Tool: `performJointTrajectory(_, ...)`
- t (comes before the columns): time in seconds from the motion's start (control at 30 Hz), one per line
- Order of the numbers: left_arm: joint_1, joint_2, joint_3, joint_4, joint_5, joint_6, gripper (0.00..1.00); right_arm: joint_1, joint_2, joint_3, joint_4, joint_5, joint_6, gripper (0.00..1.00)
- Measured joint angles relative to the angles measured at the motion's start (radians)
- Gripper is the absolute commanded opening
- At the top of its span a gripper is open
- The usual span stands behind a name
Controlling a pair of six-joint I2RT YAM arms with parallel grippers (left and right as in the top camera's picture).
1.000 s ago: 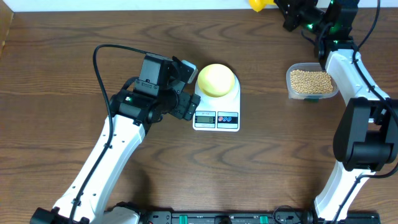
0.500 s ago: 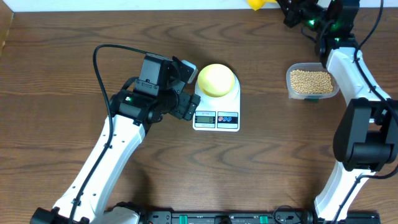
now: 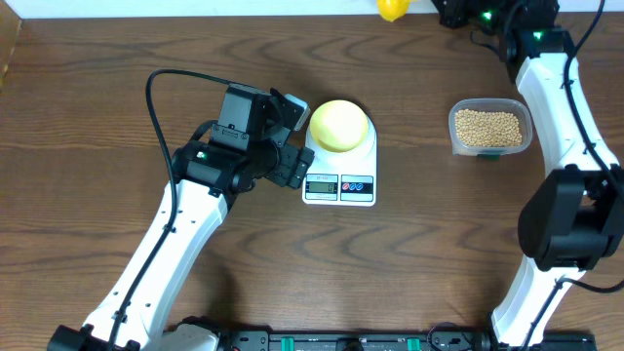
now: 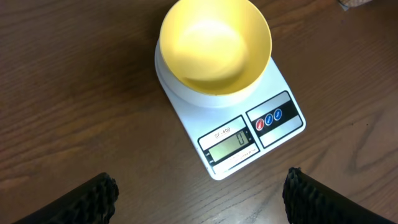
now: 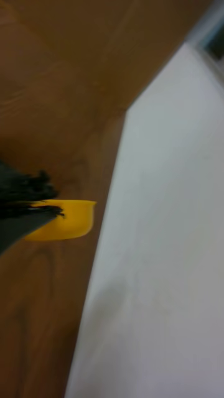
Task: Scoop item into bowl and weigh 50g on scale
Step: 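Lower the yellow scoop with the right gripper into the soybean tub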
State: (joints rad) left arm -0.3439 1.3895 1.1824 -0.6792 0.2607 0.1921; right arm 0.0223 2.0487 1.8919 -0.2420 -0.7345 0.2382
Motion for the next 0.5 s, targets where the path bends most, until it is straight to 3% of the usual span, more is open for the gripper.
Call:
performJointTrajectory(0.2, 0.000, 0.000, 0.000, 0.000, 0.000, 0.000, 0.87, 0.063, -0.004, 0.160, -0.296, 0.159, -0.058, 0.01)
performJointTrajectory(0.5, 0.000, 0.000, 0.000, 0.000, 0.000, 0.000, 0.88, 0.137, -0.015, 0.361, -0.574, 0.313, -0.172, 0.01)
